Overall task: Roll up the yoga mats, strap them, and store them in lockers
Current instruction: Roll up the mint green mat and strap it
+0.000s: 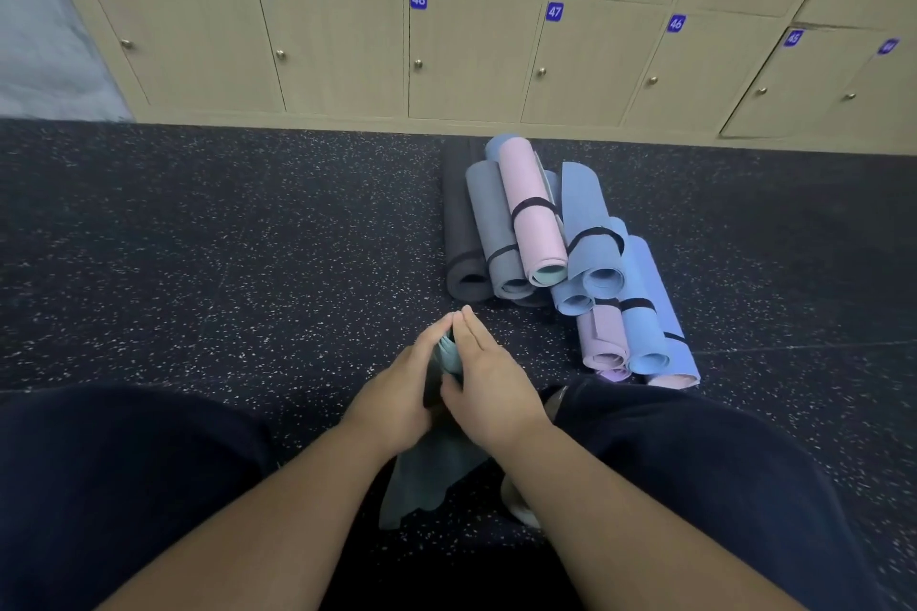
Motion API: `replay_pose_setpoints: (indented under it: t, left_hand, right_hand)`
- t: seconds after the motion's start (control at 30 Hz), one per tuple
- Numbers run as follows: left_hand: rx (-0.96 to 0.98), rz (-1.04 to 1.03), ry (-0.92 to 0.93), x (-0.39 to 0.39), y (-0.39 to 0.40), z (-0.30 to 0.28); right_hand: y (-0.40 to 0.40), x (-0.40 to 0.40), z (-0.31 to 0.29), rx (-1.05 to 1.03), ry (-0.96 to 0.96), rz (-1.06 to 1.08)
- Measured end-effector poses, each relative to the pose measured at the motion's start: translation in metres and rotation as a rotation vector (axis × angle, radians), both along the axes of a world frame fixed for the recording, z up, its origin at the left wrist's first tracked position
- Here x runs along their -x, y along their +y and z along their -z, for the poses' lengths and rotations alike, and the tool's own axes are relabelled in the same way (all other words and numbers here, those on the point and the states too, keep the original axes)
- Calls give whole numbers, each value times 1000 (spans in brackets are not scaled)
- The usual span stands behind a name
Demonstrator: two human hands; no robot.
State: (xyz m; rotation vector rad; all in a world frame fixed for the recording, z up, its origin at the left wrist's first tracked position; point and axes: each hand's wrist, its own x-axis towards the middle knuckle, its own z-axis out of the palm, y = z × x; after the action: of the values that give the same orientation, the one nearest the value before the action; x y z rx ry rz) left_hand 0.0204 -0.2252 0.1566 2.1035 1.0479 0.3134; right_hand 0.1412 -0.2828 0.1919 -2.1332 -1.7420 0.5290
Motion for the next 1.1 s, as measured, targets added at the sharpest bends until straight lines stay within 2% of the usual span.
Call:
replay_pose_setpoints:
  t: [0.17, 0.3, 0.53, 0.63, 0.73, 0.87, 0.97, 1.1]
  left_hand:
    - [18, 31, 28, 0, -12, -6]
    - [-80, -119, 52, 0, -18, -12]
    - [-121, -138, 34, -9, -19, -35]
    - [-241, -150, -13, -7, -22, -44]
    - [-472, -63, -155, -4, -21, -50]
    - [-662, 32, -154, -5, -18, -59]
    - [-657, 80, -126, 0, -17, -71]
    - [-465, 117, -126, 12, -16, -92]
  right_hand:
    - [-3, -5, -4, -39, 64, 26]
    - [-9, -3, -6, -135, 172, 89]
    - [-10, -8, -25, -245, 155, 151]
    - [-12, -9, -37, -364, 186, 172]
    - [-15, -11, -45, -478, 260, 238]
    - [-23, -14, -47, -564, 347, 301]
    - [-30, -10, -45, -530, 344, 276]
    - [-35, -6, -47, -522, 302, 193]
